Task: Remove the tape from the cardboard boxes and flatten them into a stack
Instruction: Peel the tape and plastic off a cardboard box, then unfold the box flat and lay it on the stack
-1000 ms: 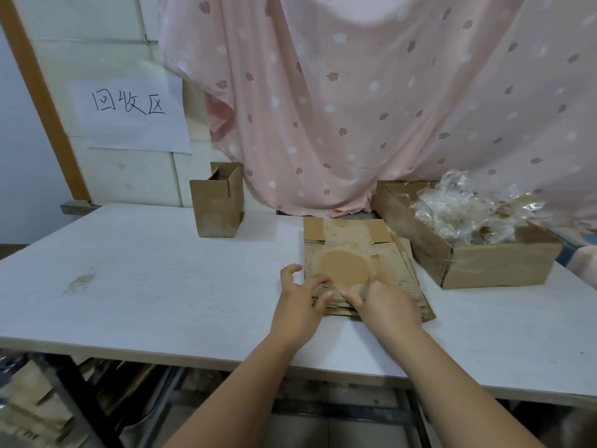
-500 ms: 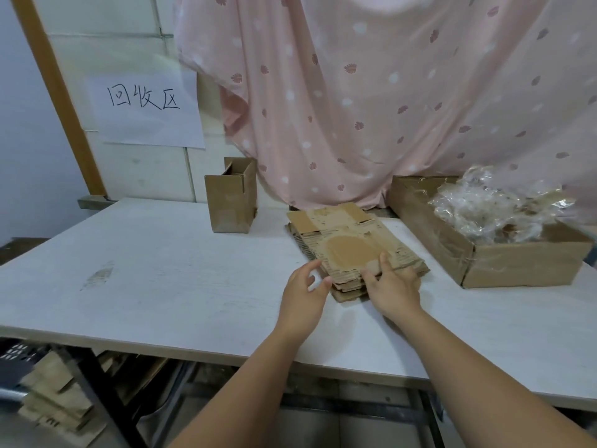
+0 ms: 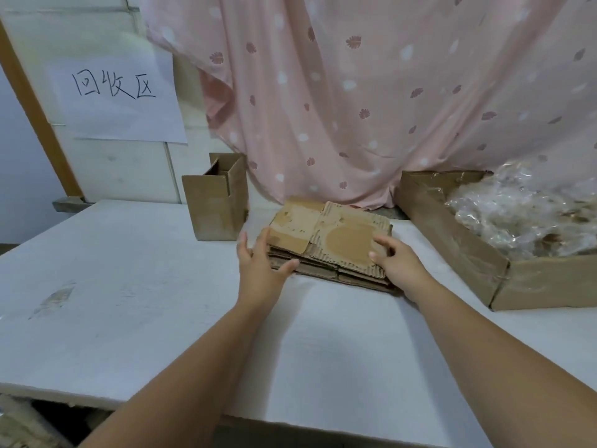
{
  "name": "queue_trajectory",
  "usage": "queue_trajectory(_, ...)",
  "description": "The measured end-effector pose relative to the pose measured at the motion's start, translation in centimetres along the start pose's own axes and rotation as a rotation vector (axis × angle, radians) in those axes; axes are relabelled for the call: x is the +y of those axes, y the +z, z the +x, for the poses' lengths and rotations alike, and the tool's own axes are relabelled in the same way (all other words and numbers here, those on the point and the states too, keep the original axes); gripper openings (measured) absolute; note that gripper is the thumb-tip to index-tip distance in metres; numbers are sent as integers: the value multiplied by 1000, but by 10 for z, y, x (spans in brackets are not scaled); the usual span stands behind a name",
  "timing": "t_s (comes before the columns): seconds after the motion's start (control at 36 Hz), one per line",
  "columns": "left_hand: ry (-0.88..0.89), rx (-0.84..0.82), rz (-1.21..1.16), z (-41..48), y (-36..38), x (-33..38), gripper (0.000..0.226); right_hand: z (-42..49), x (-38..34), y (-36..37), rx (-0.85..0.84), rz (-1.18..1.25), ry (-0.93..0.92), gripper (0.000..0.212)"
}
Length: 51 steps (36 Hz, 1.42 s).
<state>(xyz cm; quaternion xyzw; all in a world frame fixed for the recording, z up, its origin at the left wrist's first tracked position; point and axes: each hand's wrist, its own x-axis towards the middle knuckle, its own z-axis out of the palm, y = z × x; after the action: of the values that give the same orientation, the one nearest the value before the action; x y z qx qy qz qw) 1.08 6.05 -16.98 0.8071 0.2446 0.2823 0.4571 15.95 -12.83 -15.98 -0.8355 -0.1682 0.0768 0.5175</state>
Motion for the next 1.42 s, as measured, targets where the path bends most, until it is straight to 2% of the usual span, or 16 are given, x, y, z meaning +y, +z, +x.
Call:
queue_trajectory(0.08,-44,58,28,17,5,-4,68,16,4,1,16,10,-23,45)
queue_trajectory(0.19,-11,125,36,27,10,-6,58,24,9,6,62,-23,-80,39)
queue_trajectory(0.28,1,108,62,27,10,-11,54,17,9,10,184,-40,-120,33)
queue_trajectory(0.36,21,107,85,27,9,-13,51,6,7,12,378,9,-182,30)
queue_trajectory(0.42,40,117,72,27,9,-13,47,-3,3,14,531,-75,-305,32)
queue_trajectory(0.5,46,162,6,24,10,-12,42,-18,-2,27,679,-375,-661,29)
queue_trajectory(0.58,-34,251,-62,25,8,-10,42,-39,-12,54,559,-511,-952,25)
queue_trajectory(0.67,-112,374,-91,35,-3,-12,50,-56,-26,81,356,-530,-1075,25)
queue_trajectory(0.78,-140,487,-62,58,-25,-23,74,-66,-37,106,36,-515,-1019,28)
queue_trajectory(0.89,-168,503,-40,84,-34,-35,101,-60,-35,108,-181,-496,-749,21)
queue_trajectory(0.97,-190,488,-38,105,-36,-42,113,-50,-30,111,-212,-457,-699,4)
queue_trajectory(1.06,-180,488,-32,121,-39,-48,117,-44,-30,115,-221,-396,-631,10)
queue_trajectory(1.22,-156,520,-18,125,-35,-51,109,-40,-32,114,-235,-330,-529,13)
queue_trajectory(1.36,-177,556,-261,101,-48,-48,104,-40,-35,112,-242,-339,-473,16)
queue_trajectory(1.42,-192,560,-396,85,-57,-48,93,-41,-37,111,-233,-343,-452,17)
